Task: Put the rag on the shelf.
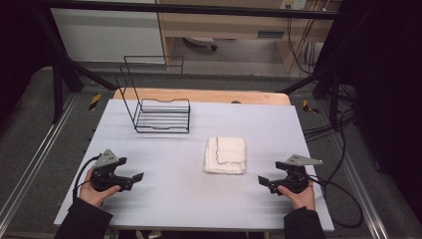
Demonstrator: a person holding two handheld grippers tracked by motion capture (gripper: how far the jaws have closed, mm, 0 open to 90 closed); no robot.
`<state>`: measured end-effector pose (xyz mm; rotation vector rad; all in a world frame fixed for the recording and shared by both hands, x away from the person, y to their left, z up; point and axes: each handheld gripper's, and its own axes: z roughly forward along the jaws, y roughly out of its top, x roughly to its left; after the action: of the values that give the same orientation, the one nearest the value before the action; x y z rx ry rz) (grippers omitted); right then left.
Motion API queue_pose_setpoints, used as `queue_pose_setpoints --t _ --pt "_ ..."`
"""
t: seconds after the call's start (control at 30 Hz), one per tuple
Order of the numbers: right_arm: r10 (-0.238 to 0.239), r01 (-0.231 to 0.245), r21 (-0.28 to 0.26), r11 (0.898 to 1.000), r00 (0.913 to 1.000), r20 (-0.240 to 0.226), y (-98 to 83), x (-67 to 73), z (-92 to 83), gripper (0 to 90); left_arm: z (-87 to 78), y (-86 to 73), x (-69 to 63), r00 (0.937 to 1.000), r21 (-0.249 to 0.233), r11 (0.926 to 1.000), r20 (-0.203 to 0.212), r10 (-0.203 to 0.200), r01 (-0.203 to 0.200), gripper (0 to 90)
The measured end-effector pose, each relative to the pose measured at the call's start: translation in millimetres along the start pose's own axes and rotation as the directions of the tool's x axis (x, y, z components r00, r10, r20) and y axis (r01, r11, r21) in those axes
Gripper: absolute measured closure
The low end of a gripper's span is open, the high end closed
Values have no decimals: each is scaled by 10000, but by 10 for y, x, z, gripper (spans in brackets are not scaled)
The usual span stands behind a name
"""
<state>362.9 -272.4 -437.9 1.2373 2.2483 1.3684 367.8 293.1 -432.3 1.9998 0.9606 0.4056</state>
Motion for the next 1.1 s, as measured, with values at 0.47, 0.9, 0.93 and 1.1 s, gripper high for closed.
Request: queue_pose_setpoints --t 0.47,0.9,0.93,1.1 --pt "57 -58 109 9999 10000 47 -3 10 10 6 81 32 -121 9997 104 9998 166 169 -170 81" --pt "13 -14 259 9997 10000 48 -10 22 30 6 221 93 -269 9995 266 9995 264 165 -172 86" --pt "39 -40 262 9996 10000 38 -9 23 29 6 231 100 -282 9994 275 9994 284 183 -191 86" --pt "-50 47 313 9995 9999 90 -11 18 36 6 283 138 -345 9993 367 9991 326 187 -199 87"
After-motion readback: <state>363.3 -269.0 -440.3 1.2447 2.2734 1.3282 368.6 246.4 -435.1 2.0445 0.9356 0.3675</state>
